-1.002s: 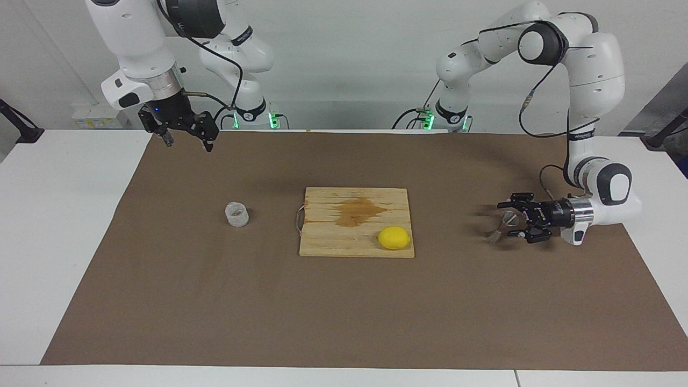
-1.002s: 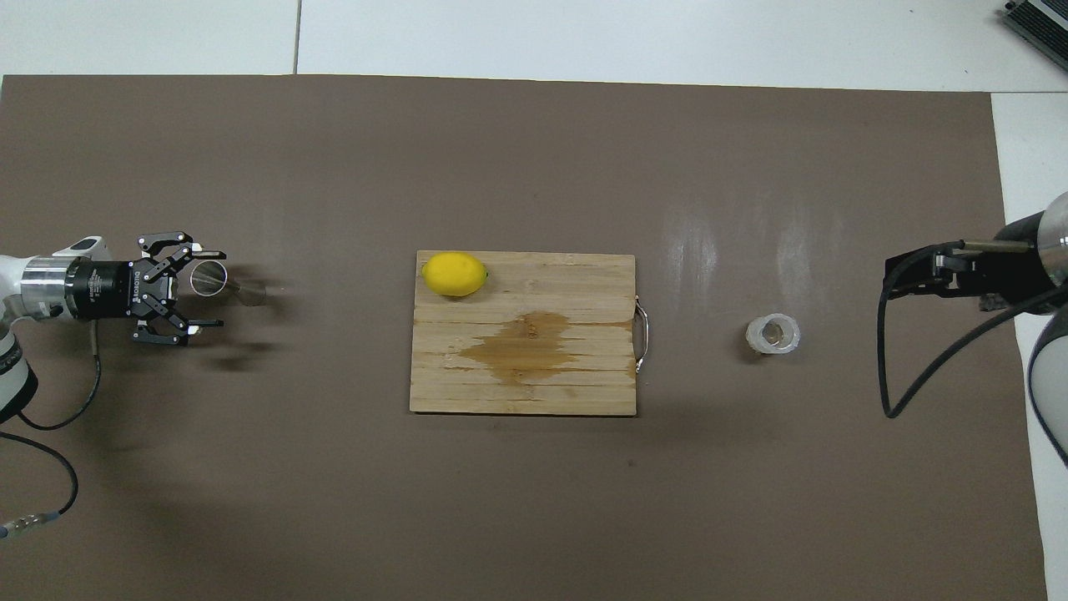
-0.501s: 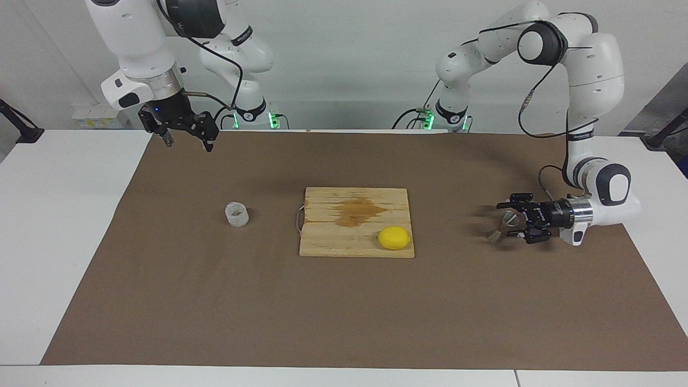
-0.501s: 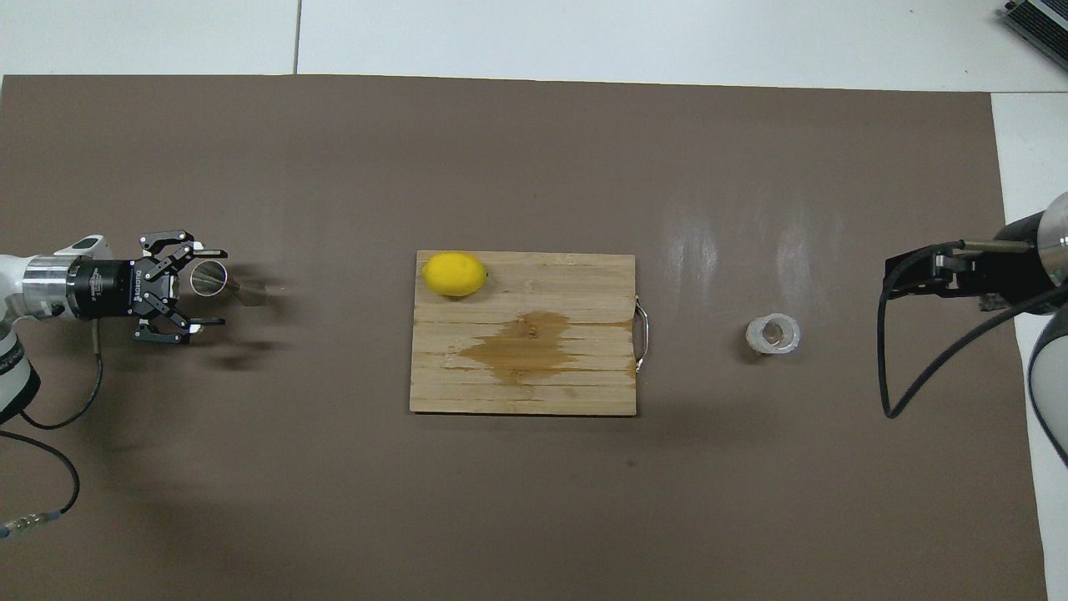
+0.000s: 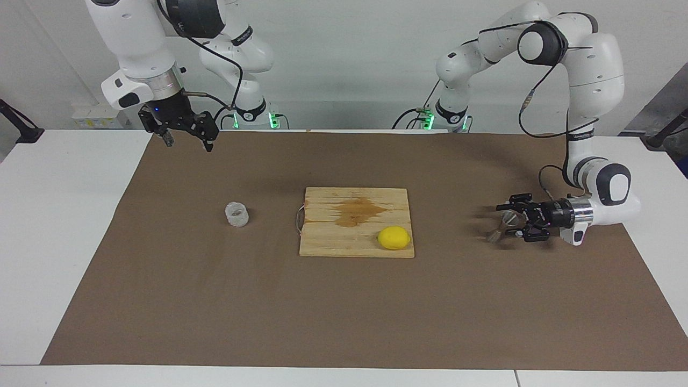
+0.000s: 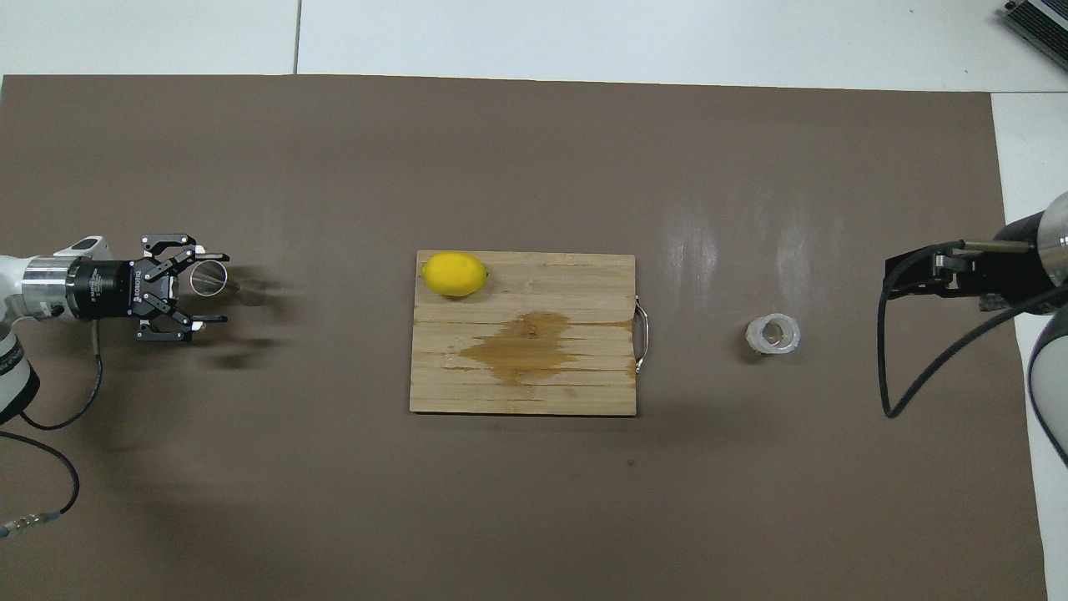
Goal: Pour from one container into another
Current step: 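Close the left gripper around the silver metal cup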
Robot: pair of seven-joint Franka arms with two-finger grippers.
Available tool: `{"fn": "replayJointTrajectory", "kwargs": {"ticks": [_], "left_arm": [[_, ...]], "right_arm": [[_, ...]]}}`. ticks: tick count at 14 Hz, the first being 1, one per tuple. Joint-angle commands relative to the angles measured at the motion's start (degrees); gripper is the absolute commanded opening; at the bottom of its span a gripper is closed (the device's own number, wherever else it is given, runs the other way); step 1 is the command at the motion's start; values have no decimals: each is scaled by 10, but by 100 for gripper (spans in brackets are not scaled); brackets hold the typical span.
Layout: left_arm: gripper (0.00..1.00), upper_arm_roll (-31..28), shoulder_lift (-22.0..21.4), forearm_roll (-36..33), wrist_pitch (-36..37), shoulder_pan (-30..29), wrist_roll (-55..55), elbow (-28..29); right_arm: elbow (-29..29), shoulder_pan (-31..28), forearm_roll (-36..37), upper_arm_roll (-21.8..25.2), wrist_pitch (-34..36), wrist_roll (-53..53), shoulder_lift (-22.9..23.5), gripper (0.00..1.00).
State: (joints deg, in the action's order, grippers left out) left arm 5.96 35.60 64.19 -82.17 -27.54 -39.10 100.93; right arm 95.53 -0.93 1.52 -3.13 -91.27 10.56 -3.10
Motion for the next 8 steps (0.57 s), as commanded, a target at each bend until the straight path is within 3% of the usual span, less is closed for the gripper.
{"fn": "replayJointTrajectory", "kwargs": {"ticks": [1,4,8], "left_arm": [[62,-5,2,12,6,0,10,9],[35,-5,3,12,7,-1,12,9],[23,-5,3,13,8,-1,10,9]], "right_arm": [[10,-7,1,-4,2,-15,-10,100],[10,-7,1,-4,1,-15,-9,100],[10,-7,1,-4,2,-15,-9,100]]}}
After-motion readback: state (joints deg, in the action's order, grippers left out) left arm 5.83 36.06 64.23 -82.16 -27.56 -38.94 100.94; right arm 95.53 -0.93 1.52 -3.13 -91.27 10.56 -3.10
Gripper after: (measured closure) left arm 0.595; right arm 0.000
